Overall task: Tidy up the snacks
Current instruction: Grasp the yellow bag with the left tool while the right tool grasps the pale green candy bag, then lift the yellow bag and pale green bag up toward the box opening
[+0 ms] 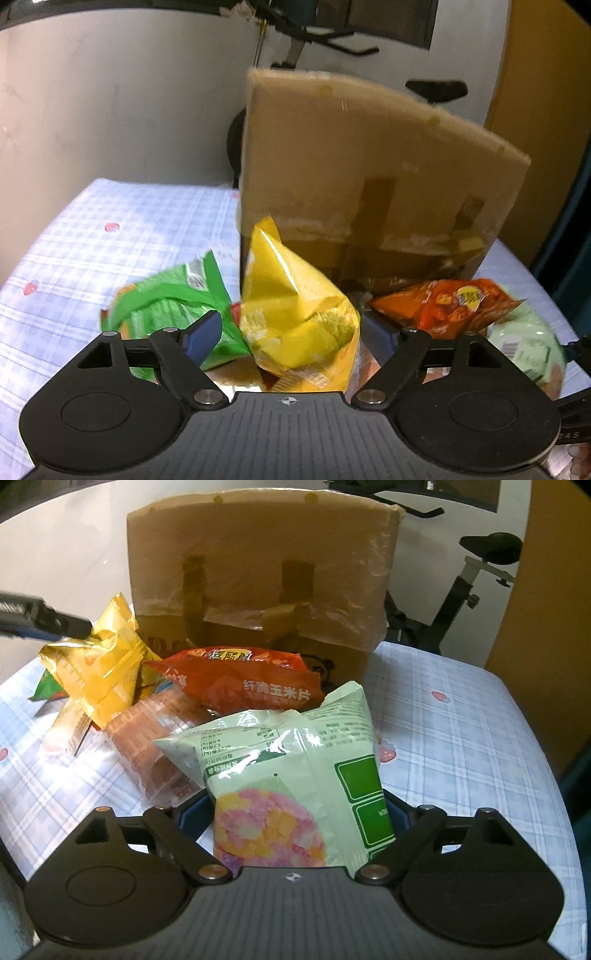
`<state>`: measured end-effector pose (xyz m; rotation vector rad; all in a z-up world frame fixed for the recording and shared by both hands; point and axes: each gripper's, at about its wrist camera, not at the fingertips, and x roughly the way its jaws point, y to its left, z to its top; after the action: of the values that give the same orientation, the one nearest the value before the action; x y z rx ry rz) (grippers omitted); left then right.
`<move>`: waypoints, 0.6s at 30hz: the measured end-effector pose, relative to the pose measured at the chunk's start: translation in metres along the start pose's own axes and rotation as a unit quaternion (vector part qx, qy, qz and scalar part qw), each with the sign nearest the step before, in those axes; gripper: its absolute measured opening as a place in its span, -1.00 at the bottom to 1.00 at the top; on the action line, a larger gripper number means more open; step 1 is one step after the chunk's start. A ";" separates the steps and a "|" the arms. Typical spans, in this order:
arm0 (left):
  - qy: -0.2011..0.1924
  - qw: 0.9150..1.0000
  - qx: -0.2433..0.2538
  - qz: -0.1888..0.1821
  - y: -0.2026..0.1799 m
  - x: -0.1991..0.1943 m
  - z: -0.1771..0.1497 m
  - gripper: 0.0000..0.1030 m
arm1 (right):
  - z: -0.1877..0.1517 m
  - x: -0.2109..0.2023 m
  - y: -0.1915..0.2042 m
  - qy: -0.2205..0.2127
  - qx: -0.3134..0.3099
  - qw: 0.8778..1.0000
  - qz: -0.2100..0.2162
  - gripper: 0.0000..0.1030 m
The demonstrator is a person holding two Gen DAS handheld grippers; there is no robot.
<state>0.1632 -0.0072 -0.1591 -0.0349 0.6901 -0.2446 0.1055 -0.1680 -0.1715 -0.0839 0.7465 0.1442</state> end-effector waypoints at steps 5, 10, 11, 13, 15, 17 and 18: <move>0.012 1.000 0.005 0.015 -0.006 0.018 -0.005 0.65 | -0.001 -0.002 -0.001 -0.006 0.014 1.000 -0.005 0.75; 0.005 1.000 0.000 0.027 -0.007 0.026 -0.008 0.64 | -0.002 -0.003 0.001 -0.012 0.020 1.000 -0.008 0.74; 0.006 1.000 0.000 0.028 -0.008 0.027 -0.009 0.61 | -0.003 -0.004 0.001 -0.012 0.020 1.000 -0.008 0.74; 0.003 1.000 0.001 0.031 -0.007 0.026 -0.009 0.47 | -0.002 -0.004 0.001 -0.011 0.022 1.000 -0.009 0.73; -0.001 1.000 -0.009 0.021 -0.003 0.023 -0.010 0.21 | -0.002 -0.005 0.000 -0.011 0.025 1.000 -0.008 0.72; -0.005 1.000 -0.021 0.018 0.001 0.018 -0.011 0.18 | -0.002 -0.007 -0.001 -0.012 0.029 0.999 -0.006 0.71; -0.011 1.000 -0.022 0.018 0.002 0.015 -0.011 0.17 | -0.003 -0.009 0.000 -0.013 0.032 0.999 -0.004 0.70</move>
<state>0.1674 -0.0080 -0.1770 -0.0679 0.6730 -0.1944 0.0973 -0.1697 -0.1678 -0.0241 0.7245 0.1126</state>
